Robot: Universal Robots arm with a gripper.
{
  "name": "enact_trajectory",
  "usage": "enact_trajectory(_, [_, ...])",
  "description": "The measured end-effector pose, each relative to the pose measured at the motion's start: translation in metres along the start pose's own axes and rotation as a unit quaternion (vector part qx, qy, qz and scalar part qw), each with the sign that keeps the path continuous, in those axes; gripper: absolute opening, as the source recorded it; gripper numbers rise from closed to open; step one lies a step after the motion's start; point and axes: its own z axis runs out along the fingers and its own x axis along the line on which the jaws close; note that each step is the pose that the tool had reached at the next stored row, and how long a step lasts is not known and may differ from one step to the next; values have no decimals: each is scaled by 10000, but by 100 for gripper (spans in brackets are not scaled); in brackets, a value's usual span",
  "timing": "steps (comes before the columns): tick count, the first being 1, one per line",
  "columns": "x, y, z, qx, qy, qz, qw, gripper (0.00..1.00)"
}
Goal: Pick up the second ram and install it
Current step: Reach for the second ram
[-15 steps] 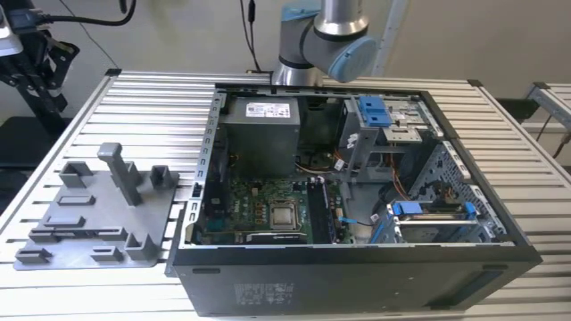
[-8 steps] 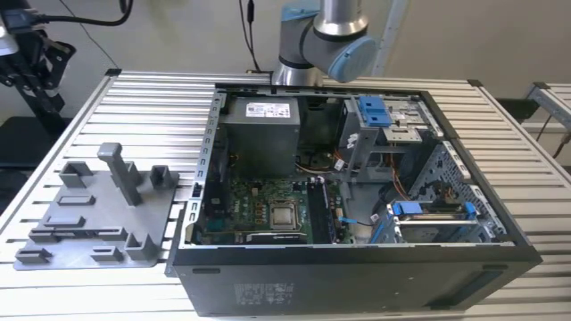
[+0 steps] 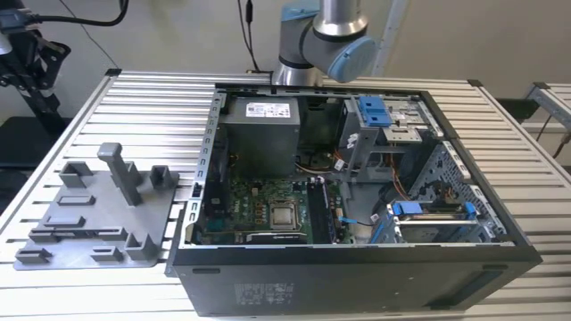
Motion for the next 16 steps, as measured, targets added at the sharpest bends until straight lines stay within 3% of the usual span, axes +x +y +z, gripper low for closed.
enact_trajectory(16, [49,-27,3,0,0,-7,10000,11])
